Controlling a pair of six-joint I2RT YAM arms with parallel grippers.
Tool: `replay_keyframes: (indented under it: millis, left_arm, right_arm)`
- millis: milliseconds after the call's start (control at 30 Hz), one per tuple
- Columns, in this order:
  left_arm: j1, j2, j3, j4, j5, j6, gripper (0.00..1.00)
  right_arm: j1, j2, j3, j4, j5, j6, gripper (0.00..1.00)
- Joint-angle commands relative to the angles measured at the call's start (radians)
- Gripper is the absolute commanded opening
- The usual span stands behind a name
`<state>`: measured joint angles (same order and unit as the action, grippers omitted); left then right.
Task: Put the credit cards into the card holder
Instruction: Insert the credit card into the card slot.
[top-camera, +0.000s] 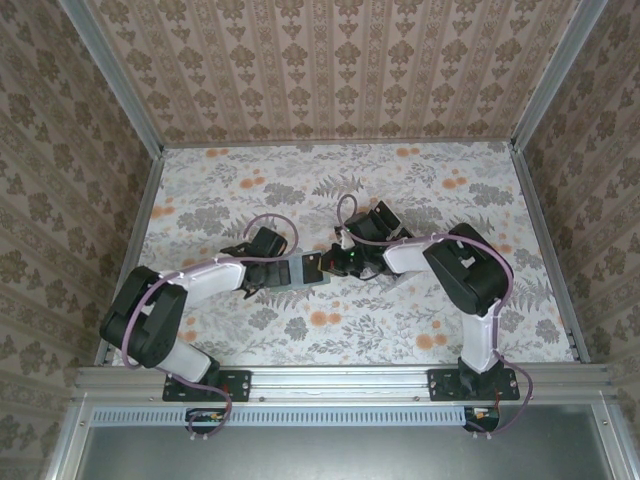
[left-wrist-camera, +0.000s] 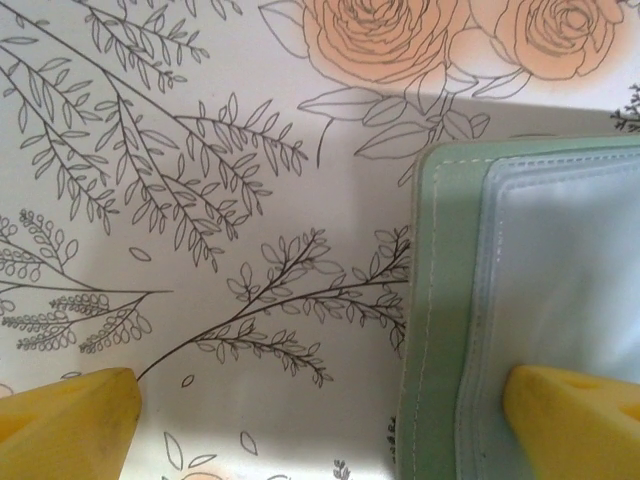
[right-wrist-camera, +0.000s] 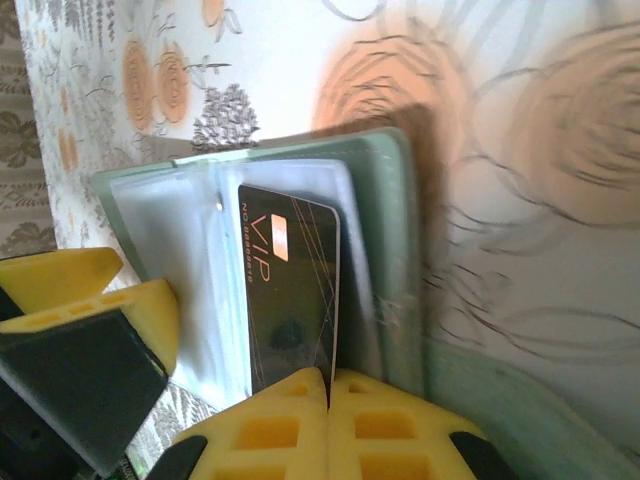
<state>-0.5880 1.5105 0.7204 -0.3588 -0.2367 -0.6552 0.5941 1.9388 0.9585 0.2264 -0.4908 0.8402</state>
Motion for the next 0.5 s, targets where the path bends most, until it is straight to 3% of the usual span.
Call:
replay_keyframes:
  millis: [0, 200, 467]
  left_arm:
    - [0.012, 0.061, -0.003, -0.076, -0.029, 0.022, 1.00]
    - [0.036, 0.080, 0.031, -0.127, -0.049, 0.046, 1.00]
    - [0.068, -0.017, 0.112, -0.265, -0.068, 0.030, 1.00]
  right_arm:
    - [-0.020, -0.008, -0.055, -0.152, 0.135, -0.019, 0.00]
    - [-0.020, -0.009, -0.052, -0.165, 0.120, -0.031, 0.00]
    - [-0.020, 0.031, -0.047, -0.150, 0.076, -0.018, 0.00]
